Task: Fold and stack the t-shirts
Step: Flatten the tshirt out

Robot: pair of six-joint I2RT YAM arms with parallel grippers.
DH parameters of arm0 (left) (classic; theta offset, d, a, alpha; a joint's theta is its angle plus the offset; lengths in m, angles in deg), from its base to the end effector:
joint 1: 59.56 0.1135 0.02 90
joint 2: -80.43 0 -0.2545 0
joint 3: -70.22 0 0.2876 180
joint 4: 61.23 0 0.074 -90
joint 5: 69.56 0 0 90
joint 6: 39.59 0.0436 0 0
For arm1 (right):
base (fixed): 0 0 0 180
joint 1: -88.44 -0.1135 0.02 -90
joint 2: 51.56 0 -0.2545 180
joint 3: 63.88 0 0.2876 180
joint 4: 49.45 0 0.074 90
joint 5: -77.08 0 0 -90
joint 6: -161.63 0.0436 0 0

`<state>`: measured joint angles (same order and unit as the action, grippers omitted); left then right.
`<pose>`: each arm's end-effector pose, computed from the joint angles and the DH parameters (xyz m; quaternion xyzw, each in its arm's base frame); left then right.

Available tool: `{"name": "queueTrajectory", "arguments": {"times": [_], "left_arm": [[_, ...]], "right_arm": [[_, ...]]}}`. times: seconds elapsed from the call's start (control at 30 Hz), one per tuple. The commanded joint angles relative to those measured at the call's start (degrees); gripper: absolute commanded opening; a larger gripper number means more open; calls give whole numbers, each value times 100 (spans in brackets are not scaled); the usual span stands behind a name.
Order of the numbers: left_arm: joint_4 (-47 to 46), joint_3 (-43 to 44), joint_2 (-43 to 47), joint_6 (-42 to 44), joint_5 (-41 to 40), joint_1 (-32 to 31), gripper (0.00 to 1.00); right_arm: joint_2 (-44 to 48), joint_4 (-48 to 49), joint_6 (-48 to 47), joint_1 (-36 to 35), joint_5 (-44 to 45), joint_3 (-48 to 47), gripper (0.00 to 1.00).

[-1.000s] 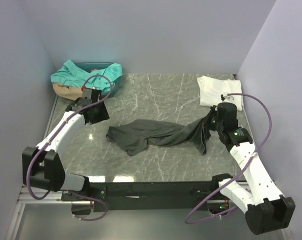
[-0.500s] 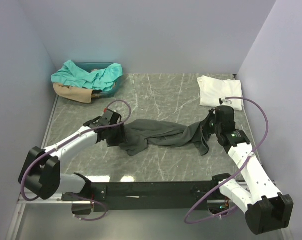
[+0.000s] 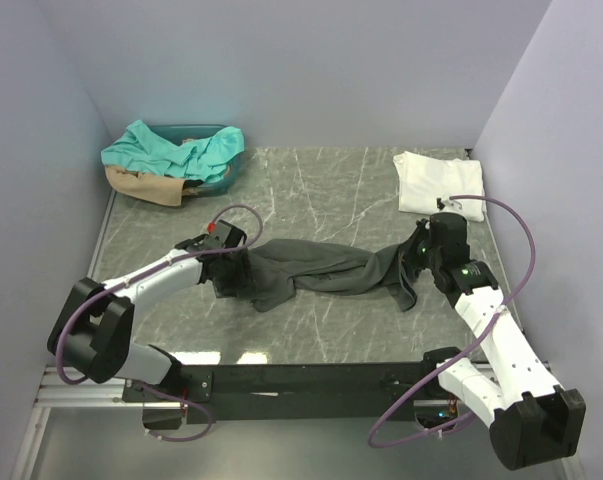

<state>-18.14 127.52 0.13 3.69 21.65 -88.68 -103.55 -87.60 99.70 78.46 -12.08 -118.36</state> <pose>0.2525 -0.1417 0.1445 -0.1475 0.9671 -0.1354 0.1571 0.2425 0.0420 0.2580 0.1432 0.8780 0.1427 0.4338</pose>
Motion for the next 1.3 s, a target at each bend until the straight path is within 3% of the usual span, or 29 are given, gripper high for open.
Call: {"name": "queueTrajectory", "arguments": {"times": [0.0,0.17,0.27,0.3,0.33,0.6,0.9,1.03,1.13,1.17,1.27], "left_arm": [[-415,53,-205,-39,-68,3,60],[-451,212,-487,-21,-330,12,51],[-363,317,-426,-65,-603,12,26],[-267,361,-391,-74,-666,3,7],[-205,431,-339,-74,-718,3,0],[910,800,610,-92,-755,3,1],[1888,775,1402,-189,247,12,0],[1694,590,1140,118,3,170,11],[1484,607,753,312,-621,547,35],[1448,633,647,295,-753,696,52],[1212,678,724,225,-878,680,64]], "right_arm": [[101,203,31,22,30,25,0],[127,124,14,22,91,-54,0],[180,89,-4,13,118,-72,0],[206,88,-4,13,127,-63,0],[206,54,-4,13,135,-72,0],[320,-78,-13,31,249,-81,0],[347,-158,-48,22,355,-107,0],[251,-18,-13,22,285,-98,0],[145,35,14,22,180,-160,0],[136,44,5,22,145,-186,0],[136,18,-30,22,162,-212,0]]}}
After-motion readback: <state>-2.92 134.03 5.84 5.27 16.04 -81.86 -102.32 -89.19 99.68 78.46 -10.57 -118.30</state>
